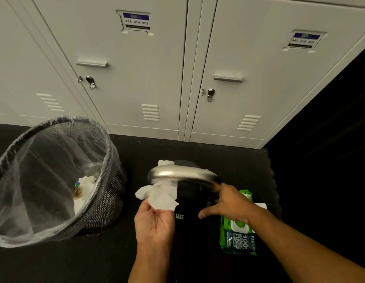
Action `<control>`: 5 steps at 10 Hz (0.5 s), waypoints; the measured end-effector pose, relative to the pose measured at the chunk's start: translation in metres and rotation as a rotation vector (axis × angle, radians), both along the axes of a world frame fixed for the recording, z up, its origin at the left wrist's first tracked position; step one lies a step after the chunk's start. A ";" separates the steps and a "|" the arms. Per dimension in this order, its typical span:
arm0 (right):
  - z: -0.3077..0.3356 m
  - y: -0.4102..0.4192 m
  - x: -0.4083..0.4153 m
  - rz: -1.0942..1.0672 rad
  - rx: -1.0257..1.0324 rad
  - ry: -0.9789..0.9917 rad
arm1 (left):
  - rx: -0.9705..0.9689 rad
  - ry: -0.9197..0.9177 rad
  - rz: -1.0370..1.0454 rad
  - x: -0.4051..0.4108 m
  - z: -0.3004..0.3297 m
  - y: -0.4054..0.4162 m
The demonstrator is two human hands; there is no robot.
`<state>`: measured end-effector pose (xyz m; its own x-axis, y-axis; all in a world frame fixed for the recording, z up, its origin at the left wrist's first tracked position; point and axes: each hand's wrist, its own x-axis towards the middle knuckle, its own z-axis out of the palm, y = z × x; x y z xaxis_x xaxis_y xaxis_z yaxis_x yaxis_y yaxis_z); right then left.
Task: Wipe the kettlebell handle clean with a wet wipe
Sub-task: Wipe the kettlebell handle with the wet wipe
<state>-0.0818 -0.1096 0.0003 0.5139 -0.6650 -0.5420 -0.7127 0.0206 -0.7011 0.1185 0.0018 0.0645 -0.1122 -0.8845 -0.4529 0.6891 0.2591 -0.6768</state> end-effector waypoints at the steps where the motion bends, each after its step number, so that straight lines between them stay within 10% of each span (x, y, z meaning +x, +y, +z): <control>1: 0.000 0.002 0.000 -0.004 -0.015 -0.005 | -0.108 -0.390 -0.143 0.000 -0.022 0.003; 2: -0.001 0.002 0.001 -0.003 -0.026 -0.016 | -0.139 -0.590 -0.201 0.006 -0.020 -0.011; 3: -0.001 0.002 0.000 -0.008 -0.008 -0.027 | 0.090 -0.326 -0.105 0.004 -0.019 -0.021; 5: -0.004 0.002 -0.001 -0.005 0.007 -0.043 | -0.262 -0.837 -0.183 0.004 -0.051 -0.004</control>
